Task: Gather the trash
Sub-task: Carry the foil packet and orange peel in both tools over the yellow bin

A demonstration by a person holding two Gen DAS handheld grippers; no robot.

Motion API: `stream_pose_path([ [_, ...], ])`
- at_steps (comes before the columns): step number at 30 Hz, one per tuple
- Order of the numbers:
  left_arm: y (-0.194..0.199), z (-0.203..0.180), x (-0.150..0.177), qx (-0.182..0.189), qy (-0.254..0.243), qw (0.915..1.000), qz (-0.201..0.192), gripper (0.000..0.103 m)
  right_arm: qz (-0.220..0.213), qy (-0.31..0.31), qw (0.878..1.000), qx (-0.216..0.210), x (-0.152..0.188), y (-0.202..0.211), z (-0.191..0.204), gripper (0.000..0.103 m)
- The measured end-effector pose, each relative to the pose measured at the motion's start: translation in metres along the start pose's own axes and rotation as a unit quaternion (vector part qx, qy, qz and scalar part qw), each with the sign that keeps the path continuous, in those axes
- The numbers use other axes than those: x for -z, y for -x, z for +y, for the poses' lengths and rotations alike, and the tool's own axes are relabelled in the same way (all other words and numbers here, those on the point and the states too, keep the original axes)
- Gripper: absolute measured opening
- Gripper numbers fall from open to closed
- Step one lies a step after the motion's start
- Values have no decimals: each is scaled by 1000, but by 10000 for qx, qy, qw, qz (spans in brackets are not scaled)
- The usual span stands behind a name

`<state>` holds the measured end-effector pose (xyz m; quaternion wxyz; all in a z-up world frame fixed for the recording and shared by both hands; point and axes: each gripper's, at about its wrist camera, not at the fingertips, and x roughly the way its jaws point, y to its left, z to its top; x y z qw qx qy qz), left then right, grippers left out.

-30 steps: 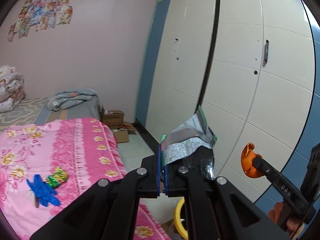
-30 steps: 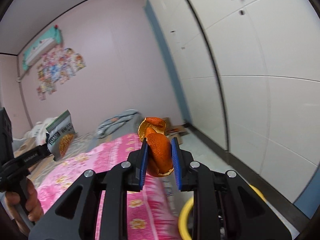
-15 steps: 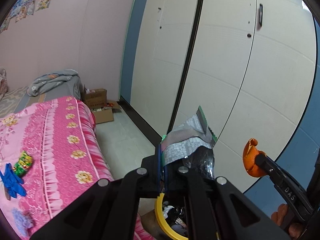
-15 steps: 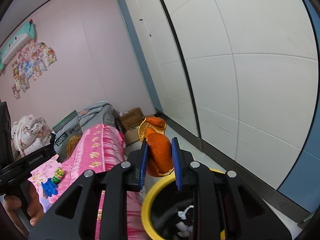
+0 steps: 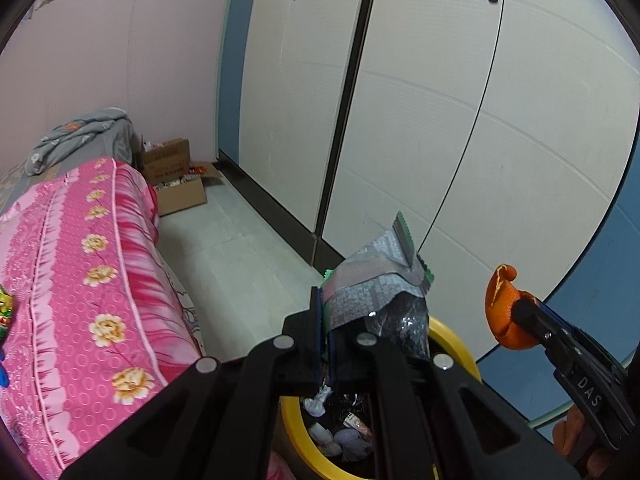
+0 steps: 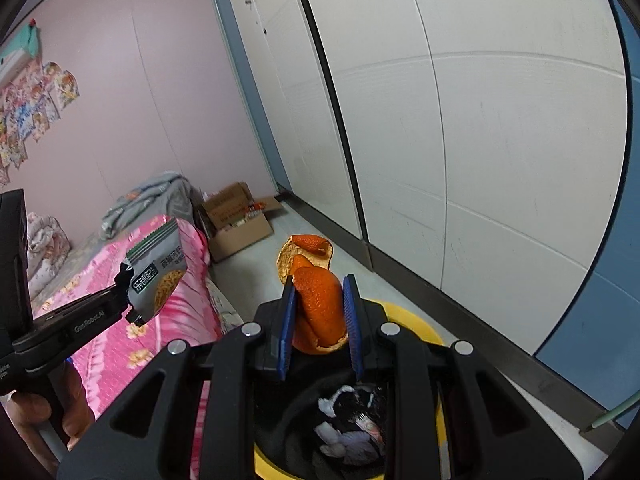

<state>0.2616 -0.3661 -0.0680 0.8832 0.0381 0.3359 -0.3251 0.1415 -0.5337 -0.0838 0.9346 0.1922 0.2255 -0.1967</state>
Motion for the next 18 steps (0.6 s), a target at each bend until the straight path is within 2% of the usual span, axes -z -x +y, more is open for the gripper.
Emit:
stream_pose_path([
  [13,-71,-3,27,93,-25,9970,773,2,870,66,9959,223,33,-64,-13,22],
  [18,-85,-3,34,128,9,9954,947,3,1168,120,9928,233,42,-79,-17,22],
])
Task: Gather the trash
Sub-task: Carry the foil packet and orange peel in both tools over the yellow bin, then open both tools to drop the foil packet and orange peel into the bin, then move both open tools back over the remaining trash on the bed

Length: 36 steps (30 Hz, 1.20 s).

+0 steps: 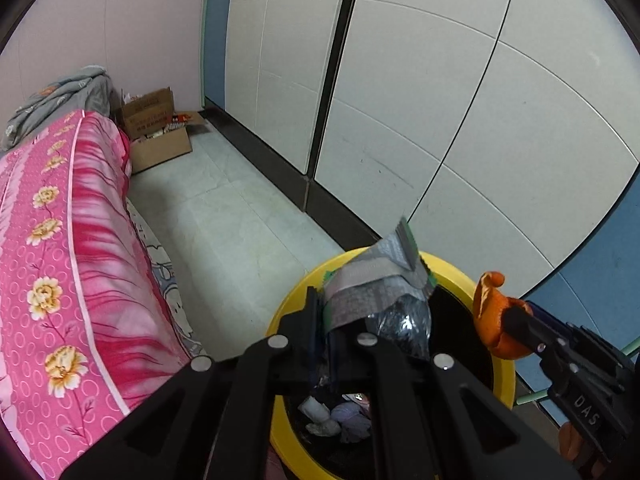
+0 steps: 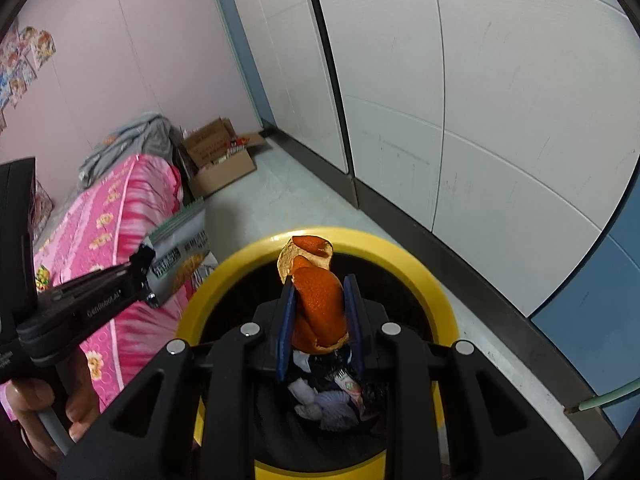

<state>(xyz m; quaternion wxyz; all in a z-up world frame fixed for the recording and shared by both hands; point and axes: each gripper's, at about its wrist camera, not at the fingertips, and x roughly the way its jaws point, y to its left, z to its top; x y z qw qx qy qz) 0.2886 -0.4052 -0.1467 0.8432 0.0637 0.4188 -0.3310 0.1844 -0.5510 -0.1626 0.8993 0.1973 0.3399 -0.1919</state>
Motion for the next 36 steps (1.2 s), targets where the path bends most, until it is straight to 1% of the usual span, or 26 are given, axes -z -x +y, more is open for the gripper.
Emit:
stream_pose_path([
  [4,-3,2,1,41,22,10000,33,3,138,18,9999,74,5,-5,1,23],
  [6,-4,3,1,38,36,10000,46,6,177,-8,9998,86,8,-6,-3,24],
  [7,-4,3,1,53,37,10000,60,11,192,-12,9998,92,10,-5,-4,25],
  [8,-4,2,1,72,37,9999,63,19,201,-12,9997,100,11,-5,-5,26],
  [9,-4,3,1,74,47,9999,50,23,205,-7,9997,117,12,-5,-6,26],
  [10,-3,2,1,65,48,10000,24,30,191,-11,9997,134,13,-3,-6,29],
  [11,-2,2,0,68,34,10000,9,34,178,-12,9997,147,12,-1,-8,35],
  [12,0,1,0,63,19,10000,-12,36,145,-12,9997,183,13,1,-8,39],
  [13,1,1,0,54,22,10000,-30,42,118,-15,9997,205,13,4,-10,44],
  [14,3,1,0,50,37,10000,-45,48,88,-16,9997,228,13,6,-10,45],
  [15,5,2,-1,52,67,9999,-72,51,58,-9,9996,260,13,9,-11,46],
  [17,13,5,-2,14,130,9998,-167,63,-8,-20,9995,317,13,14,-12,51],
  [19,21,9,-4,-44,174,9995,-261,67,-107,-27,9993,361,12,20,-12,53],
  [22,37,17,-6,-116,308,9986,-408,75,-255,-28,9992,293,8,31,-10,60],
  [28,85,43,-4,-383,518,9945,-822,82,-536,98,9985,-25,-4,54,8,66],
  [30,101,52,-2,-474,578,9928,-938,82,-621,162,9978,-145,-8,61,16,69],
  [32,118,61,0,-568,626,9909,-1050,83,-735,239,9966,-286,-12,71,27,74],
  [36,154,82,10,-794,738,9860,-1264,85,-853,415,9941,-530,-22,85,49,78],
])
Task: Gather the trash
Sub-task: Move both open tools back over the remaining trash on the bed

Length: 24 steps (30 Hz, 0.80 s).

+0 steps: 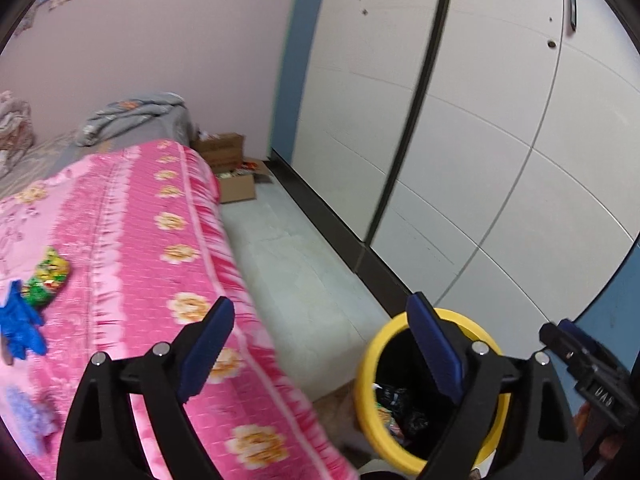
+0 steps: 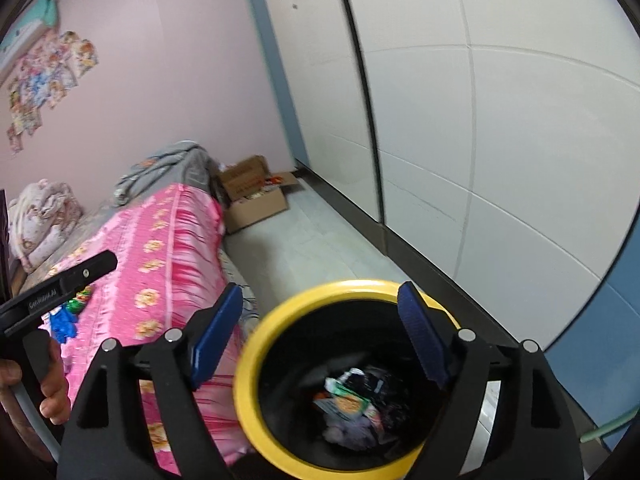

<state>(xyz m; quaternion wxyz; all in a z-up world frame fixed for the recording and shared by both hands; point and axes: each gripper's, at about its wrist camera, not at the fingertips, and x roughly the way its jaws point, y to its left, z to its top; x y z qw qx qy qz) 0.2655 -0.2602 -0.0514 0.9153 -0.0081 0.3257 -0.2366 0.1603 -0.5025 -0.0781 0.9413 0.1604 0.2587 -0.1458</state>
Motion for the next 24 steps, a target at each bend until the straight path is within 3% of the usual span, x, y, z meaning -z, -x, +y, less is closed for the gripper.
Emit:
stream_pose_path([
  [6,44,45,5,-388,119,9989,-248,86,-242,351,9976,-543,-22,17,48,82],
  [12,88,105,24,-1004,240,9938,-412,87,-366,845,9889,-1168,-36,26,105,83],
  [17,113,162,49,-1484,488,9872,-323,87,-311,1333,9758,-1703,-43,24,165,83],
  [24,119,221,87,-1630,876,9826,-128,87,168,1892,9479,-2558,-43,-3,257,84],
])
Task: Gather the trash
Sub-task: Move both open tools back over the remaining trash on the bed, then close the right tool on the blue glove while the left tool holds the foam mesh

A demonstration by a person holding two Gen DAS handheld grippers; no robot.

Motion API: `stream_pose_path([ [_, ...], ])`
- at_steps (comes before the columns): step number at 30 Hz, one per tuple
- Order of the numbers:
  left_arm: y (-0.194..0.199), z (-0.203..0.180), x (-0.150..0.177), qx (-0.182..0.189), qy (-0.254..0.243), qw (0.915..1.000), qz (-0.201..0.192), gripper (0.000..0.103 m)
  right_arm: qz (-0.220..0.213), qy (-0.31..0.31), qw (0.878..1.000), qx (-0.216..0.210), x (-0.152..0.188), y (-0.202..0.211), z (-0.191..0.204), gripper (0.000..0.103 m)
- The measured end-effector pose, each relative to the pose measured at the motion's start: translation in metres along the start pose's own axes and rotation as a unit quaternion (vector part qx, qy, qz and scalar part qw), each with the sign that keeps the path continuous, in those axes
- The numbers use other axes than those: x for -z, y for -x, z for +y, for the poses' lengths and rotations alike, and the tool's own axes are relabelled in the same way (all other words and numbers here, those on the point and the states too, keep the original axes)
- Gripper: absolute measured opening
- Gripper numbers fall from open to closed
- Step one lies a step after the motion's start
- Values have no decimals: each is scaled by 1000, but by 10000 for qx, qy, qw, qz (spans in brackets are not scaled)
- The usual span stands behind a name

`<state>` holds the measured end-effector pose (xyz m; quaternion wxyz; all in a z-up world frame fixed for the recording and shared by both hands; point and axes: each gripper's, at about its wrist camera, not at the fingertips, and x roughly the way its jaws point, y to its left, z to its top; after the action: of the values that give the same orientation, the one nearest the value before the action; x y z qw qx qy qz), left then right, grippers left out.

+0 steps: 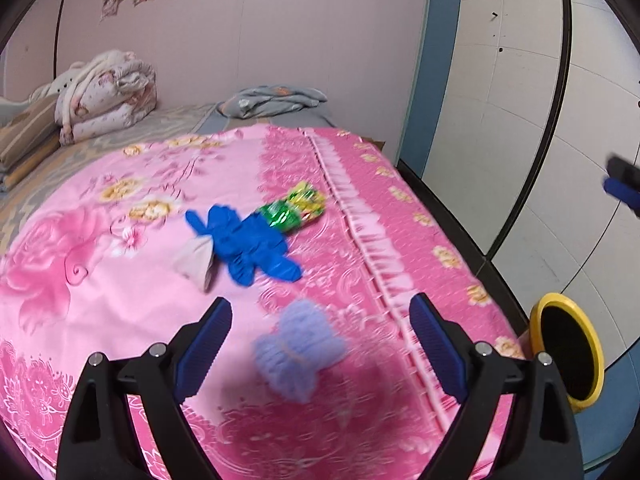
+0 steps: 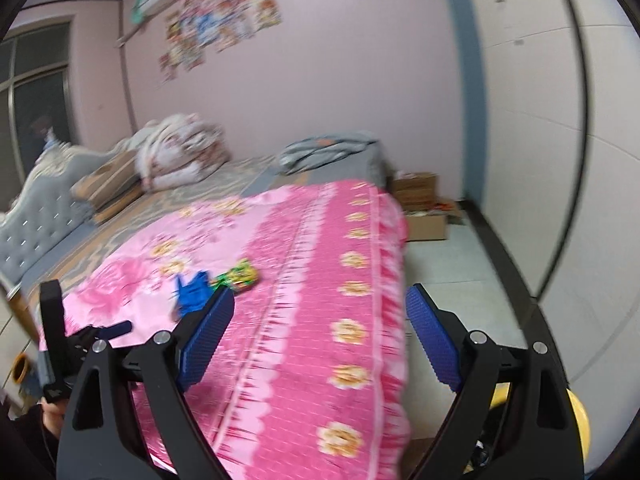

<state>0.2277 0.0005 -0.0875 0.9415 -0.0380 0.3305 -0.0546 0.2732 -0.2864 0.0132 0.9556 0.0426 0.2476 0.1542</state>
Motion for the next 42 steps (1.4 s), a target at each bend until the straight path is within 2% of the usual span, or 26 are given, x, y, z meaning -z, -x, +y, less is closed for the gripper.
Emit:
stream_pose_path([
  [6,-24,23,15,136,131,9997,154,87,532,145,9959,-715,-10,-62,41,84],
  [11,-43,36,23,345,428,9981,282,87,1084,352,9857,-1238,-10,-117,74,83],
  [15,-51,44,26,528,672,9958,332,87,1673,452,9707,-1663,-2,-167,98,83],
  [19,-56,48,26,612,831,9941,339,87,2108,550,9562,-1955,5,-214,122,77],
  [25,-60,54,28,790,956,9918,321,84,2603,678,9400,-2101,14,-262,145,72],
  [37,-71,53,32,1064,959,9888,427,60,2979,944,9265,-2096,39,-318,165,58],
  [39,-71,53,32,1091,961,9885,423,59,3017,977,9246,-2109,42,-324,168,52],
  [40,-71,54,33,1112,976,9881,419,57,3029,1001,9243,-2093,43,-326,170,46],
  [42,-70,55,33,1133,1006,9877,399,56,3051,1020,9238,-2077,46,-330,172,42],
])
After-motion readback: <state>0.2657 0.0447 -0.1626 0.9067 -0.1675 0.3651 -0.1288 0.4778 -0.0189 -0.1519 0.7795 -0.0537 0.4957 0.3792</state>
